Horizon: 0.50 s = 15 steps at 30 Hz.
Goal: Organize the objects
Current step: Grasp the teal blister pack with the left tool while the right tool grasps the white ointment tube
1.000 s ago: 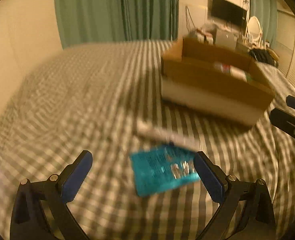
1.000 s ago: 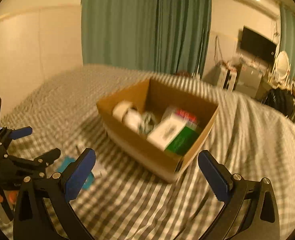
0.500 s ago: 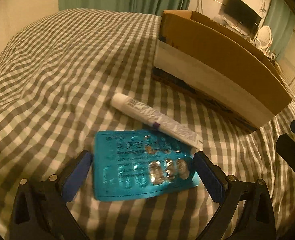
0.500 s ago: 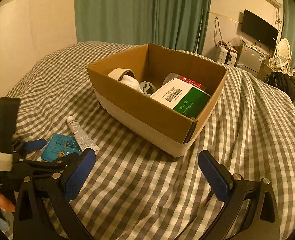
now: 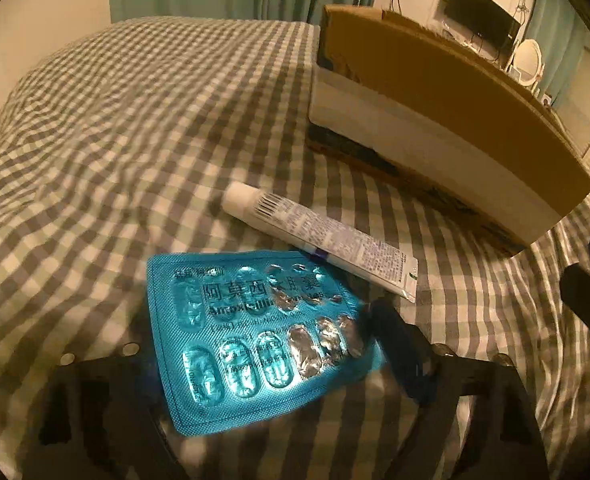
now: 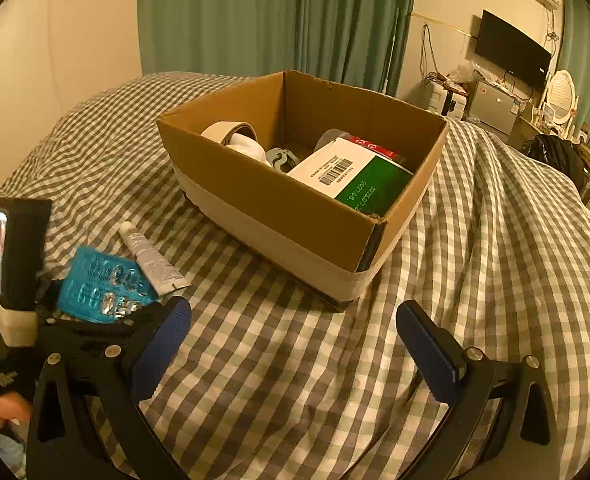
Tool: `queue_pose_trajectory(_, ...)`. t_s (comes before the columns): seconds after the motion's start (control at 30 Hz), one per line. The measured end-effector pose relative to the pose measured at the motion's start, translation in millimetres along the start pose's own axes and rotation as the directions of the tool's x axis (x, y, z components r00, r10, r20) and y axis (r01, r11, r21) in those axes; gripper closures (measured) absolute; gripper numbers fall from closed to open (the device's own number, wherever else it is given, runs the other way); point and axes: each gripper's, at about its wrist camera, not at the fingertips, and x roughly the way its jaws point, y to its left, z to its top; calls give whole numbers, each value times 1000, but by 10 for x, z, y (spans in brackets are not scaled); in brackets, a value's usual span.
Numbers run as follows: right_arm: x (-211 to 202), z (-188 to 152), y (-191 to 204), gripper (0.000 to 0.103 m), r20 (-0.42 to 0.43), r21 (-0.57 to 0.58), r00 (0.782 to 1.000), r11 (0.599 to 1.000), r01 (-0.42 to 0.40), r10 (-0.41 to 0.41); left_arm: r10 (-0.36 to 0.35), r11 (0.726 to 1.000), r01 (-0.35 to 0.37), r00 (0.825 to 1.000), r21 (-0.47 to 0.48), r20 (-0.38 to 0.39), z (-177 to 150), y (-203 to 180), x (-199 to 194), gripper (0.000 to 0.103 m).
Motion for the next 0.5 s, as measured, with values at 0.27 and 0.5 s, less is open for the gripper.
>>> queue_pose_trajectory(0.27,10,-25,33,0,-2,-15,1000,1000,1,-1,-42,997,46,997,-62,61,69,220,-465,16)
queue_pose_trajectory(0.5,91,87,366,0,4,-99,992,987,-127,129,111,993,-104,984,-58,139,270,558,-726,16)
